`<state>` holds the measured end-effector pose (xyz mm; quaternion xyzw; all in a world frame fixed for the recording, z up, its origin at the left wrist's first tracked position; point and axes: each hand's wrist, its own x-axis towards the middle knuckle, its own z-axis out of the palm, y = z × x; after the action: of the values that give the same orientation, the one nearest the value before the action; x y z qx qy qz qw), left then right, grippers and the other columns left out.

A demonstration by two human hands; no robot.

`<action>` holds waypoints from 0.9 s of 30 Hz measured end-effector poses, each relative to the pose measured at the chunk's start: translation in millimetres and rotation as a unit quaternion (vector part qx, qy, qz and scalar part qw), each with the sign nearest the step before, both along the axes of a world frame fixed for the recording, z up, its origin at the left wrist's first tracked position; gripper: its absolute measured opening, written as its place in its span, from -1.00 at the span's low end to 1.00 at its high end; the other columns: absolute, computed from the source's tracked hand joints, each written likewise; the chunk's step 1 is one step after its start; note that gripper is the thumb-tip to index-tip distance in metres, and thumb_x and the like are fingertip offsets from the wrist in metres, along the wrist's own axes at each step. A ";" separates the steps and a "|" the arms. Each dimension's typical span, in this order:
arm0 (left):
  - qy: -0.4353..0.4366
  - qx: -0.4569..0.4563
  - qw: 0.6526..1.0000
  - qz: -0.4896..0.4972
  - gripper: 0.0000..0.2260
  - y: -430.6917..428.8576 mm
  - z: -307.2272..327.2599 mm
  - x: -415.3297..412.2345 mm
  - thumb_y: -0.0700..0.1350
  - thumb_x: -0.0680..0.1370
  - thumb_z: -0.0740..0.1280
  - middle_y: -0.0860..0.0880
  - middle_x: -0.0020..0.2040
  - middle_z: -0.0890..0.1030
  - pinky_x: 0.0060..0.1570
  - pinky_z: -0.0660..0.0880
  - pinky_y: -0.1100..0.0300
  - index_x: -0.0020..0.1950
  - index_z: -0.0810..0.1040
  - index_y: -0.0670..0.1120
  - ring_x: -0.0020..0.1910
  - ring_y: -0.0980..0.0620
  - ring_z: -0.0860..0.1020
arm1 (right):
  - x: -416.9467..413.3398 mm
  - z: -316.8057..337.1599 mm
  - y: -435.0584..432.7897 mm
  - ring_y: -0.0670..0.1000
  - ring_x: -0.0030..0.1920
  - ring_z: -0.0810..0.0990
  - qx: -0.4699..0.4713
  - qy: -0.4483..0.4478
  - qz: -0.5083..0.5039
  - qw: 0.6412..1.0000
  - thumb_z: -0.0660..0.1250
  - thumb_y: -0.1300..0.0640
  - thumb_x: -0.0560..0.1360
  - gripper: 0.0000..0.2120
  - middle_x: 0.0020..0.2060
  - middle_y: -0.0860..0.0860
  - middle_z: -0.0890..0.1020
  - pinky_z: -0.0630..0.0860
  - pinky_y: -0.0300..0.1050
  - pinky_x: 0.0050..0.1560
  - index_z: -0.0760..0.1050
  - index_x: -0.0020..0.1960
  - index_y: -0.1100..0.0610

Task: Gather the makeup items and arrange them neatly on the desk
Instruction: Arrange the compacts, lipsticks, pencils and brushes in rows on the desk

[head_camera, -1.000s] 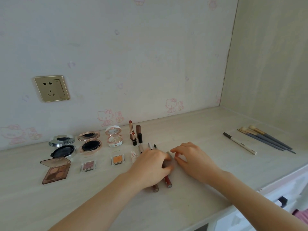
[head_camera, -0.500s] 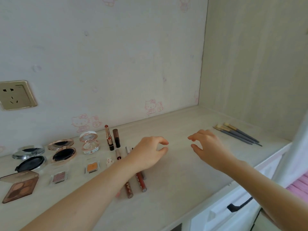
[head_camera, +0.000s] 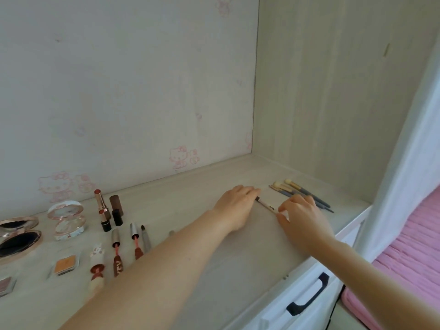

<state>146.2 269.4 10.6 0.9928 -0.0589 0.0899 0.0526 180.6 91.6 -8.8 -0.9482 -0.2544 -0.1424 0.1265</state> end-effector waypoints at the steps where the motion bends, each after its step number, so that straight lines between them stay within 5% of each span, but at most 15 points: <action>1: 0.003 0.019 1.000 -0.001 -0.44 -1.0 -1.0 5.6 -0.39 0.54 0.12 -0.07 0.51 0.23 0.44 0.15 0.04 0.53 0.17 -0.07 0.49 -0.11 0.16 | 0.7 -1.7 -0.6 0.03 0.29 0.31 -0.001 -0.002 0.003 1.000 0.13 -0.03 0.60 -0.71 0.24 -0.05 0.47 0.36 -0.11 0.23 0.51 0.22 0.01; 9: 0.040 0.057 0.997 0.017 -0.49 1.3 -10.0 21.4 -0.34 0.57 0.05 -0.04 0.50 0.26 0.45 0.13 -0.02 0.50 0.24 -0.03 0.51 -0.11 0.12 | 2.0 -6.9 -3.7 0.01 0.22 0.37 0.022 -0.012 0.015 1.000 0.13 0.00 0.61 -0.75 0.16 -0.07 0.52 0.38 -0.15 0.18 0.51 0.16 0.02; 13: 0.003 0.055 0.998 0.017 -0.59 3.7 -10.9 16.4 -0.31 0.55 0.11 -0.10 0.34 0.43 0.34 0.29 0.02 0.38 0.39 -0.07 0.36 -0.11 0.32 | -3.5 -5.6 -1.7 -0.01 0.19 0.39 0.029 -0.010 0.024 0.999 0.16 0.02 0.59 -0.78 0.13 -0.07 0.53 0.39 -0.17 0.15 0.52 0.13 0.02; 22: 0.004 0.011 1.000 0.027 -0.72 21.8 -5.4 -26.9 -0.37 0.48 0.11 -0.10 0.06 0.49 -0.05 0.44 0.01 0.07 0.42 -0.07 0.07 -0.15 0.45 | -30.1 -5.2 3.6 -0.08 0.06 0.42 0.052 0.019 0.052 0.997 0.13 0.03 0.62 -0.79 0.04 -0.13 0.53 0.39 -0.23 0.02 0.53 0.09 -0.02; 27: 0.002 -0.019 0.999 0.043 -0.80 41.7 2.0 -58.2 -0.29 0.51 0.19 -0.09 0.03 0.52 -0.03 0.46 0.04 0.02 0.48 -0.04 0.02 -0.13 0.50 | -40.9 0.4 10.2 -0.09 0.02 0.47 0.110 0.027 0.059 0.992 0.21 0.05 0.59 -0.83 -0.01 -0.13 0.56 0.49 -0.19 -0.01 0.56 0.08 -0.02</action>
<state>88.0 311.0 12.6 0.9935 -0.0141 0.0914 0.0672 139.7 101.8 -8.4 -0.9152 -0.2897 -0.1364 0.2447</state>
